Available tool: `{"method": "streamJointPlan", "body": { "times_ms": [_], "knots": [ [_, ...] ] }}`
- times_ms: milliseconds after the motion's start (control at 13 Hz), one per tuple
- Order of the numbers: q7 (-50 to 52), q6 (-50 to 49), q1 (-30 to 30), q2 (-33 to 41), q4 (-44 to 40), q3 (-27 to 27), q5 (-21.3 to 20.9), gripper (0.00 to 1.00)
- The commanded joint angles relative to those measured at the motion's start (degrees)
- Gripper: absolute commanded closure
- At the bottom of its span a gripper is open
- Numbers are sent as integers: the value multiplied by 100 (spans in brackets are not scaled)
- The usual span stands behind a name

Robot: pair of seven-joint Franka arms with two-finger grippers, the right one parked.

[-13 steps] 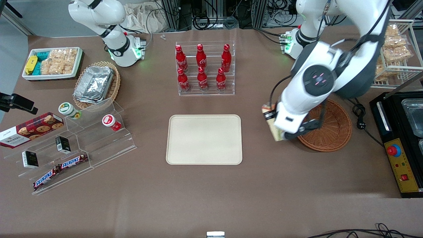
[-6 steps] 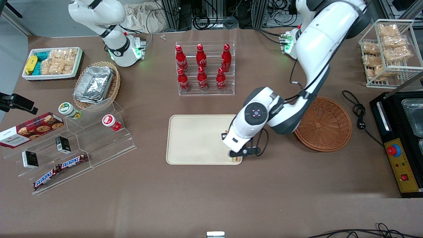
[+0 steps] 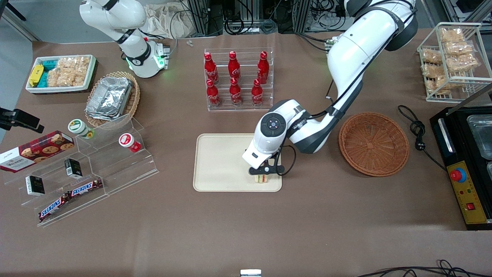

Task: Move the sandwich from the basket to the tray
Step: 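Carry the held sandwich over the cream tray with the left gripper, then lower the sandwich onto the tray and open the left gripper, then raise the left gripper away from the tray toward the basket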

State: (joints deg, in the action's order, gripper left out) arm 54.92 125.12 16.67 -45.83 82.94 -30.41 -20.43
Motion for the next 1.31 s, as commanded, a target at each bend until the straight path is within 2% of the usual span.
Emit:
{"method": "streamJointPlan", "body": {
  "times_ms": [0, 77, 385, 615, 692, 846, 1000, 1231],
  "knots": [
    [361, -75, 55, 13, 38, 26, -154, 12],
    [396, -75, 55, 22, 46, 26, -154, 0],
    [520, -442, -76, 206, -15, 35, -137, 0],
    [414, -1548, -173, 977, -24, 53, -146, 0],
    [406, -1647, -486, 1128, 2, 27, -128, 0],
    [406, -1727, -744, 1523, 38, -44, -76, 0],
    [292, -2086, -1033, 1927, 38, -44, 135, 0],
    [-313, -2324, -1682, 2542, 256, -26, 784, 0]
  ]
}}
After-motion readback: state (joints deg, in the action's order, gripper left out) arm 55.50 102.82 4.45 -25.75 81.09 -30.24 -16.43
